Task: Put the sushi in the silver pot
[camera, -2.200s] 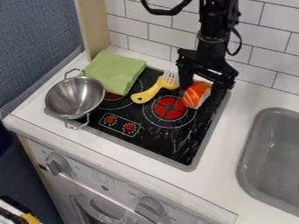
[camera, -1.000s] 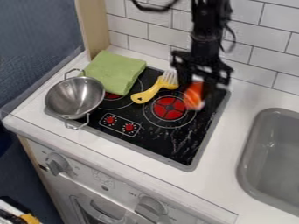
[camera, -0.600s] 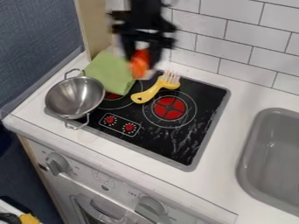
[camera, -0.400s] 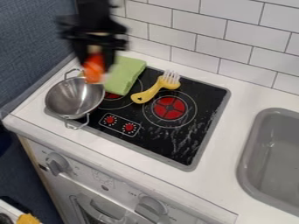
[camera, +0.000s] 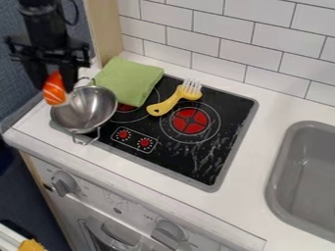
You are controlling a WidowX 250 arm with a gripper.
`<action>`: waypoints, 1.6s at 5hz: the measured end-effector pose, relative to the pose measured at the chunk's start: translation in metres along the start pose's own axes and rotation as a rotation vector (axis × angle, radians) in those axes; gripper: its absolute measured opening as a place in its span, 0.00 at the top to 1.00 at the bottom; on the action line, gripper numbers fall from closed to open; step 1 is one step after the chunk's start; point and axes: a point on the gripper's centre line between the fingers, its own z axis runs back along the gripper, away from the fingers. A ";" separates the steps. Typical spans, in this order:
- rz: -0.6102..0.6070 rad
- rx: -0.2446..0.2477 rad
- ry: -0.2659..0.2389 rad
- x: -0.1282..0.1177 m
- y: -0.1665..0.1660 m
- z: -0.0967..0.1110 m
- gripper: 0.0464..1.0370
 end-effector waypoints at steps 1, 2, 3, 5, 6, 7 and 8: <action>-0.003 0.018 0.026 0.011 -0.003 -0.015 0.45; -0.029 0.030 0.063 0.011 -0.012 -0.027 0.38; -0.009 0.032 0.075 0.010 -0.013 -0.030 0.09; -0.066 0.006 0.050 0.010 -0.029 -0.015 0.04; -0.142 -0.056 -0.036 0.011 -0.041 0.019 0.04; -0.252 -0.112 -0.062 0.014 -0.055 0.026 0.04; -0.308 -0.115 -0.051 0.017 -0.063 0.023 0.04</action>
